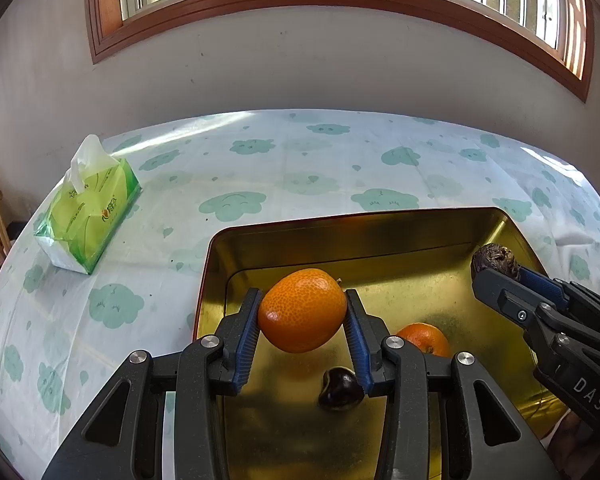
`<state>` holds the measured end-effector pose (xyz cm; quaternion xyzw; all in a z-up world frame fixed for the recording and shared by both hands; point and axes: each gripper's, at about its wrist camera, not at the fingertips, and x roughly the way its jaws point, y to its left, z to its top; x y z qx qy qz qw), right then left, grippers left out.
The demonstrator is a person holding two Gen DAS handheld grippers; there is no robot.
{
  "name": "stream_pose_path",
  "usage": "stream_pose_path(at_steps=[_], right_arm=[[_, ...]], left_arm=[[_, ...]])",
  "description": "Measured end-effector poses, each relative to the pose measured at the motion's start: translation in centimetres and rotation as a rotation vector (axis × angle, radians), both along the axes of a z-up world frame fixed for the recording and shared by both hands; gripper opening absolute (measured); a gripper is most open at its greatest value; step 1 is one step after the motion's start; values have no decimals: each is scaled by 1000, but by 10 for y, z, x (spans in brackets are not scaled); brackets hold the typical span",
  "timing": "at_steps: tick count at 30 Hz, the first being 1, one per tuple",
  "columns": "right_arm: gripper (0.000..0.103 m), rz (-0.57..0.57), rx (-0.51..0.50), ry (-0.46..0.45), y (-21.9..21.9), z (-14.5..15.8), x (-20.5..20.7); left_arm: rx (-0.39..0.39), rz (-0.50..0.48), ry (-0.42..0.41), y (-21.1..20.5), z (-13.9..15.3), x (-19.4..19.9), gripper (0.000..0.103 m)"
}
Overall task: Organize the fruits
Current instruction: 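Lower the dried fruit into the tin and open the right gripper, then lower the mandarin into the tin and open the left gripper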
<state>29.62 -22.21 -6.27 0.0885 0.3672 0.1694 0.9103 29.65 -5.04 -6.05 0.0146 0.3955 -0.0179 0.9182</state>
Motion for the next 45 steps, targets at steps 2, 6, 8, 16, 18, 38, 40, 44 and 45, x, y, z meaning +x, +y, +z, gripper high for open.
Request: stream_pose_path(at_steps=[2,6,8,16,18,38,40,44,45], right_arm=[[37,-2,3,-1,0,1,-1],[38,0,6,-5,-1,1,-1],[39,1,9,-6,-2,1,-2],[39,2,39,-16,-9,3,-11],[39,6,53,-20,-11,6,-15],[42,235,122,-63,-10,14,-130],[42,271,110,-60,-3,10,-142],[43,311,61,-44,12,-1,-161],[43,312,41,-43,14,-3,-163]], left_arm=[[10,-1,-9,0,-1,-1,42],[26,-2,-19,-2,0,-2,48],[27,-4,-24,-2,0,-3,50],[13,-2,-31,-3,3,-5,52],[13,-5,-32,-4,4,-6,53],[-96,-76,-184,41,30,-98,66],[-104,-98,-176,50,26,-115,66],[-109,-156,-133,62,10,-145,66],[-113,-168,-120,64,6,-151,66]])
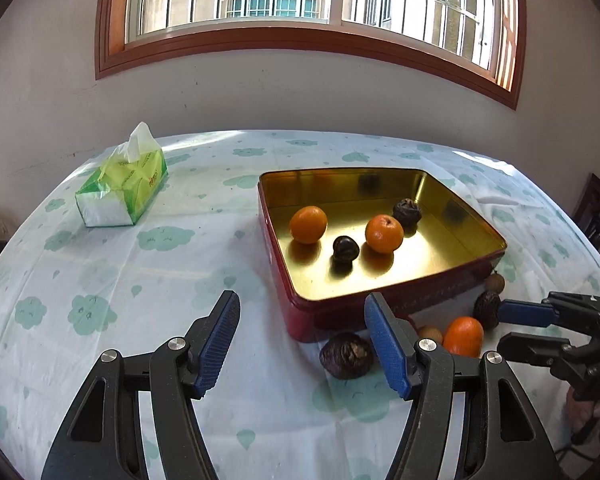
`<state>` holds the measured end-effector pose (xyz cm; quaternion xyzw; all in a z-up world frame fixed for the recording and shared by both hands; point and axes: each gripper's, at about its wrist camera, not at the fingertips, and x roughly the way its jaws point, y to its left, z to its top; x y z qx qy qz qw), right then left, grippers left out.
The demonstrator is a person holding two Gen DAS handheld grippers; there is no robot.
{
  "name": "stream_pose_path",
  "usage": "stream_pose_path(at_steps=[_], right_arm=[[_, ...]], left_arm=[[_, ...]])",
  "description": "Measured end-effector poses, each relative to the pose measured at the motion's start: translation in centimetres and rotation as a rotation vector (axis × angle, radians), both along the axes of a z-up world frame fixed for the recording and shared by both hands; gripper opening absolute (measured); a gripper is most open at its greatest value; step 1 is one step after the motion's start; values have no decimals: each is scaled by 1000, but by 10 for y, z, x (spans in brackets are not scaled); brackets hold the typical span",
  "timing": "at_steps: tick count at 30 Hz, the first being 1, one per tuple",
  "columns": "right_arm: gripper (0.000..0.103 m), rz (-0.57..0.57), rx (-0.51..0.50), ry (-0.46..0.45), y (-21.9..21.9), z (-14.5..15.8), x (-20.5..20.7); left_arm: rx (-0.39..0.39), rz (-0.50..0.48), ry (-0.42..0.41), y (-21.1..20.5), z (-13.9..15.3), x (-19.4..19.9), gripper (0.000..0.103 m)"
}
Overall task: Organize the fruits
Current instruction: 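Lower the mandarin into the tin and open the left gripper, then grasp another wrinkled brown dried fruit beside the tin with the left gripper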
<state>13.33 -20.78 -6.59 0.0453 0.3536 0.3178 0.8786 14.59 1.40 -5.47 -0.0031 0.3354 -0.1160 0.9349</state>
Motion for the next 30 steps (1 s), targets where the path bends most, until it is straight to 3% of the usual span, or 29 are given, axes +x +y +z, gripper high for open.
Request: stream_pose_path(at_steps=[5,13,15,26,30], right_arm=[[43,-1,-64,23,9,-9,3],[47,1,-129,65,26,-15,22],[38,-7,-144,121,30,-24,31],[37,-13,-139,96,29,-27,11],[37,-15,-99,124,24,-28,15]], left_arm=[[-21,-73,81,3,-20,-16,66],[-43,-120,96,2,-23,-19,66],[-34,-132,101,1,-23,-14,66],[-4,-136,117,-13,-25,10,65],[30,-142,131,-21,-31,15,59]])
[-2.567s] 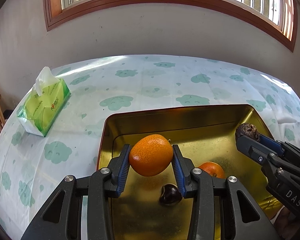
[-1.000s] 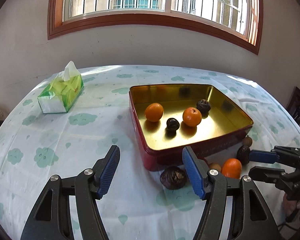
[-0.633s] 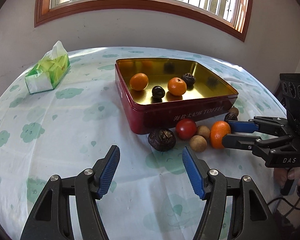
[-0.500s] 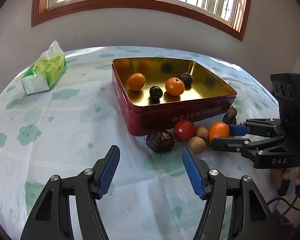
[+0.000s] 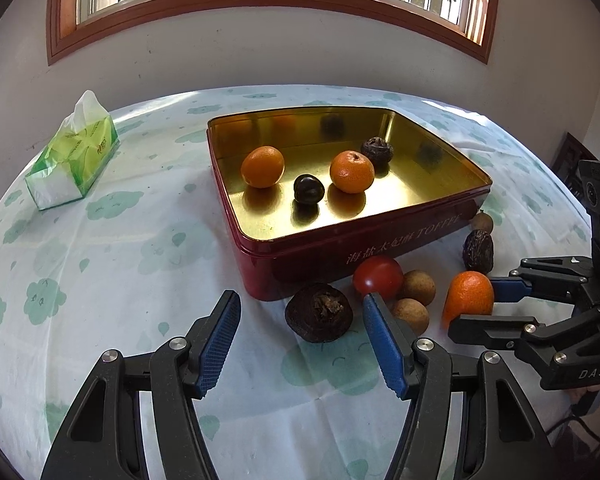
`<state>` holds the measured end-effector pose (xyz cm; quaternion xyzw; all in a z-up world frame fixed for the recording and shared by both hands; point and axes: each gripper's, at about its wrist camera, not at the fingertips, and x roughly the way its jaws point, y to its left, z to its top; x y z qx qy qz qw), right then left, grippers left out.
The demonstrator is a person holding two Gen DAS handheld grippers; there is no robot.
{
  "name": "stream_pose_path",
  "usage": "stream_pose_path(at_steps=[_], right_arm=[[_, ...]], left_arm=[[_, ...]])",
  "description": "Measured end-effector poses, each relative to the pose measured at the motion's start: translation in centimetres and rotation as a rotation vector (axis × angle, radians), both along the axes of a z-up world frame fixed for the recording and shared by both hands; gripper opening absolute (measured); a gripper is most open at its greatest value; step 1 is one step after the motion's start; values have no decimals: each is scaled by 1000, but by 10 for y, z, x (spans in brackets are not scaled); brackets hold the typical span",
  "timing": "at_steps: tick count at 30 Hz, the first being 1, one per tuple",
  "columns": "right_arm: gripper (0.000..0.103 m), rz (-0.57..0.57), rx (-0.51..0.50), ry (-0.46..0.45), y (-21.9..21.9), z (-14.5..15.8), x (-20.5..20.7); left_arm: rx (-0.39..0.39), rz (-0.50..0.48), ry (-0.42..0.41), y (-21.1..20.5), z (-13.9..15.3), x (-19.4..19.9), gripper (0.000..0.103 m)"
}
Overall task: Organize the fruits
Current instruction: 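Grasp another wrinkled brown dried fruit beside the tin with the left gripper, then close the right gripper around the large mandarin on the table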
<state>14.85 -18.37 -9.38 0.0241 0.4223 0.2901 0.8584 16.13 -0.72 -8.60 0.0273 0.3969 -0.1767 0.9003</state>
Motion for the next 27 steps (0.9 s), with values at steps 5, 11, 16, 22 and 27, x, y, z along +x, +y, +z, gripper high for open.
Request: stream_pose_path(at_steps=[5,11,16,22,27], right_arm=[[37,-1,8,8,-1,0,1],[37,-4,13,10,-2,0,1],[37,-4,15,11,-2,0,2],[37,-5,11,8,-1,0,1],[37,-7,7,4,-1,0,1]], left_arm=[[24,2,33,-8,-7,4,37],[-9,79,-13,0,-3,-7,37],[-50,181,-55,15,2,-14,37],[-42,233,-88,20,4,-16,37],[-49,260,-86,24,4,-16,37]])
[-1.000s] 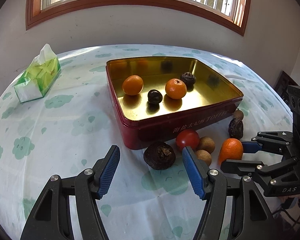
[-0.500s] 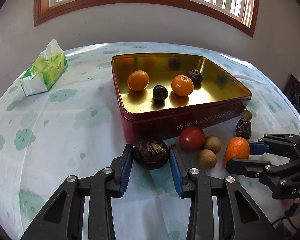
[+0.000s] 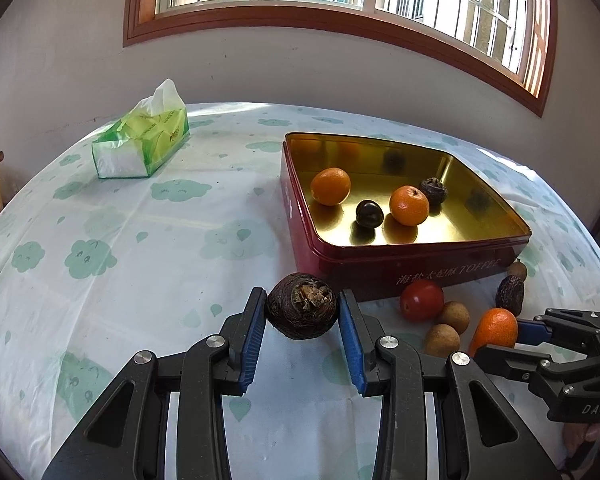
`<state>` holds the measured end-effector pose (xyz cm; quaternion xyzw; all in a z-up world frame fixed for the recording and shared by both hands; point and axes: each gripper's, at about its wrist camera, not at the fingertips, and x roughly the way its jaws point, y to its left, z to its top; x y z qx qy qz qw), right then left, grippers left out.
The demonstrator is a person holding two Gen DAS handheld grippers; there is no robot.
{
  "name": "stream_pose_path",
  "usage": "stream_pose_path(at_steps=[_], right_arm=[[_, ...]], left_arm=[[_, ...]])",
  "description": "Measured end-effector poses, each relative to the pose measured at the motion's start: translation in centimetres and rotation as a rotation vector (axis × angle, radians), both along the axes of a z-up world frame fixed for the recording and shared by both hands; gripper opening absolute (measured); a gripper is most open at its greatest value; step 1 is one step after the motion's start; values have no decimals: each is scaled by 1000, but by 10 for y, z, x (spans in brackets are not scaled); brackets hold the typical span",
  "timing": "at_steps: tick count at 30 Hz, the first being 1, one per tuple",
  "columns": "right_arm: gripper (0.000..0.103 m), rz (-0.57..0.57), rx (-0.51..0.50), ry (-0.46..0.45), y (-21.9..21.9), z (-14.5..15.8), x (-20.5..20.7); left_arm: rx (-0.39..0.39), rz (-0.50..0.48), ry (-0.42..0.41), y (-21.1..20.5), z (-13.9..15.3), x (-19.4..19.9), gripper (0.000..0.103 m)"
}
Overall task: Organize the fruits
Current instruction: 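Close the right gripper around the large mandarin on the table, then carry the dried fruit and mandarin over the red tin with both grippers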
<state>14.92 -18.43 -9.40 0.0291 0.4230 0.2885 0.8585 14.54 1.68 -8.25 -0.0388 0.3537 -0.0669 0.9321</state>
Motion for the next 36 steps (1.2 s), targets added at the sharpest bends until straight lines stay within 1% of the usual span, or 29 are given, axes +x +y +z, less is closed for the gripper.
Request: stream_pose_path(at_steps=[8,14,17,19,21,25,29,32,36], right_arm=[[37,-3,-11,-10,1,0,0],[37,-7,-32,-26,4,0,-2],[37,-43,-60,-45,6,2,-10],[37,-83,-50,-54,4,5,-20],[37,-104,-24,-96,0,12,-37],[37,-148,-1,-117,-6,18,-62],[37,-190,24,-110,-12,19,-75],[37,-216,49,-128,-16,24,-81],[37,-228,67,-155,-19,38,-79]], left_arm=[[2,10,-3,0,0,-1,37],[25,40,-14,0,2,-3,37],[36,66,-34,2,4,-8,37],[48,86,-52,3,6,-15,37],[48,102,-69,4,9,-26,37],[32,108,-86,3,20,-44,37],[51,97,-123,-4,38,-57,37],[57,90,-155,-10,52,-63,37],[54,81,-168,-16,64,-64,37]])
